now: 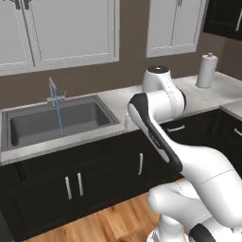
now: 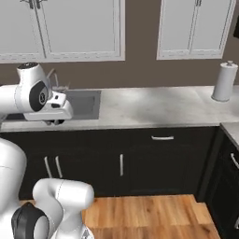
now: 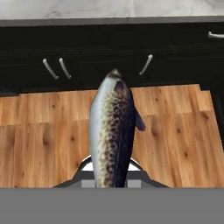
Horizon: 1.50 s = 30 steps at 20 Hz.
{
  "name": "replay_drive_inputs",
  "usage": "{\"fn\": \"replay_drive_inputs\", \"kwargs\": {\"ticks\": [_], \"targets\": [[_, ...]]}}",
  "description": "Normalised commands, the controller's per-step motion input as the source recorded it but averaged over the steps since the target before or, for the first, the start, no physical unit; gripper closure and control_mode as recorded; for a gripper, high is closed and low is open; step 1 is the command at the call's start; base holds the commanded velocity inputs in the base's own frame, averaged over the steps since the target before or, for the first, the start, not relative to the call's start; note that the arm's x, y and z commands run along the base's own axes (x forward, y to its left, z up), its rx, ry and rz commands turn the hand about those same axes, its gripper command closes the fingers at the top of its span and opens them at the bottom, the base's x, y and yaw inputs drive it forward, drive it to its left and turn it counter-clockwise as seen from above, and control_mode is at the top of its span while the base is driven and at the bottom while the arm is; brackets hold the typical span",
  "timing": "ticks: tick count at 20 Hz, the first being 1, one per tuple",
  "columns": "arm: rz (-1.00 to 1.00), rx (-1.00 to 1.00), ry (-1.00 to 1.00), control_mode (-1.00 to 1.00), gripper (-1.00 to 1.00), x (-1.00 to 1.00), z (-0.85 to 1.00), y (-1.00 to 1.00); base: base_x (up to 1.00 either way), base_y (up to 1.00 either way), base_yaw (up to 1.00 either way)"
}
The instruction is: Take the fish out of the fridge, briefly rinse it in the sink, and place it on the tray next to the sink.
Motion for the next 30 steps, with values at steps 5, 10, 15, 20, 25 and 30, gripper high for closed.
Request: {"fn": "replay_drive_inputs", "kwargs": {"ticks": [5, 10, 15, 20, 25, 30], "targets": [[0.00, 0.00, 0.00, 1.00, 1.00, 0.00, 0.00, 0.00, 0.66, 0.33, 0.10], [0.00, 0.00, 0.00, 1.00, 1.00, 0.00, 0.00, 0.00, 0.60, 0.80, 0.00], [0.00, 0.00, 0.00, 1.00, 1.00, 0.00, 0.00, 0.00, 0.26, 0.72, 0.00], [0.00, 0.00, 0.00, 1.00, 1.00, 0.00, 0.00, 0.00, 0.43, -0.06, 0.00], [0.00, 0.00, 0.00, 1.00, 1.00, 0.00, 0.00, 0.00, 0.59, -0.58, 0.06], [0.00, 0.00, 0.00, 1.00, 1.00, 0.00, 0.00, 0.00, 0.61, -0.28, 0.04]]}}
